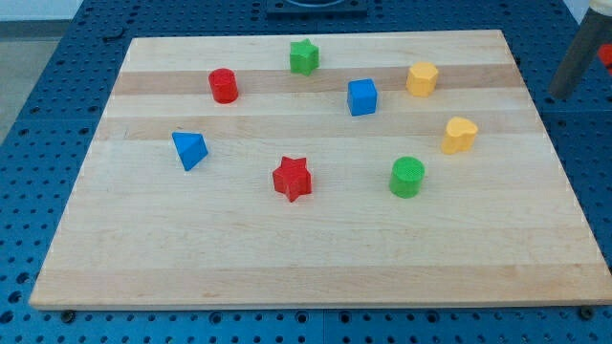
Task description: Point at the yellow hexagon
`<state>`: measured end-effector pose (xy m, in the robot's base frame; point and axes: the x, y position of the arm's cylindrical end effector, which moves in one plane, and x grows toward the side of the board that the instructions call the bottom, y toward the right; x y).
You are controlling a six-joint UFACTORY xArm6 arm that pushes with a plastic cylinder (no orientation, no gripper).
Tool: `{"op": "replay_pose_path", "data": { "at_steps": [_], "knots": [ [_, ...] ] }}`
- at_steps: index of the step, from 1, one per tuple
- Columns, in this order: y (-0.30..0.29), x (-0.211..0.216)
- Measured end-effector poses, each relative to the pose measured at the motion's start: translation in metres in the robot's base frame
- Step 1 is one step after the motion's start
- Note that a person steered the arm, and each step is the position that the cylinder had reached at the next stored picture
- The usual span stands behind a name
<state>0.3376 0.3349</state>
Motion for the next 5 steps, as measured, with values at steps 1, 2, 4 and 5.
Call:
{"op": "replay_pose_path", "data": {
  "at_steps": [1,2,4,5],
  "knots": [
    [-0.003,0.0],
    [-0.031,0.0],
    [-0.111,-0.005],
    [-0.143,-0.005]
  ]
}}
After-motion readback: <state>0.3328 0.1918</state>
